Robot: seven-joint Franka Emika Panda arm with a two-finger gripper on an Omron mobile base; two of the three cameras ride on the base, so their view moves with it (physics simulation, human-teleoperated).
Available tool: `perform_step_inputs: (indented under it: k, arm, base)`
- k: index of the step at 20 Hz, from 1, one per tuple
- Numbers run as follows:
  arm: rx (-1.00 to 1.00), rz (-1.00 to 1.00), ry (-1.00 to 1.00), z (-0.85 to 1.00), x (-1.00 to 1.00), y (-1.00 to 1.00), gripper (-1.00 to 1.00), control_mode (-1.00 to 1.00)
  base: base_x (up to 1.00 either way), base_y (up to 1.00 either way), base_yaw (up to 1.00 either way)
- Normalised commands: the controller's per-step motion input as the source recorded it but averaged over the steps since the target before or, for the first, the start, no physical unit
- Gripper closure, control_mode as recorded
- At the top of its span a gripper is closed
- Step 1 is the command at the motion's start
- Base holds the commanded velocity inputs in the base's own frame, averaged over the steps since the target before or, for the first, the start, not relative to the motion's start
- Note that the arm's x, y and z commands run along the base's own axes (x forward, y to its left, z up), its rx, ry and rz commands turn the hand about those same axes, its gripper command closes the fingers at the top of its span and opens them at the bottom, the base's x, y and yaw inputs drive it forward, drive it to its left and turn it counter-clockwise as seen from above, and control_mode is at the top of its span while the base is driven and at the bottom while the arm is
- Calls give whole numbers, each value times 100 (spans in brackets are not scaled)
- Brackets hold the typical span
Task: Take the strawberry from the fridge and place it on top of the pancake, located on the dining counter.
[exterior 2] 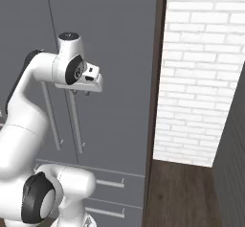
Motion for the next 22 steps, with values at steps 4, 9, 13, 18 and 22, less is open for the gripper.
perform_step_inputs:
  k: [4, 9, 13, 18, 22]
  arm:
    - [0, 0, 0, 0, -9, 0, -100, 100]
    - [0, 0, 0, 0, 0, 0, -100, 100]
    - [0, 0, 0, 0, 0, 0, -100, 100]
    - [0, 0, 0, 0, 0, 0, -100, 100]
    - [0, 0, 0, 0, 0, 0, -100, 100]
  base:
    - [-8, 1, 0]
    - [-41, 24, 0]
    - [-29, 51, 0]
    - [-4, 41, 0]
    - [-8, 0, -1]
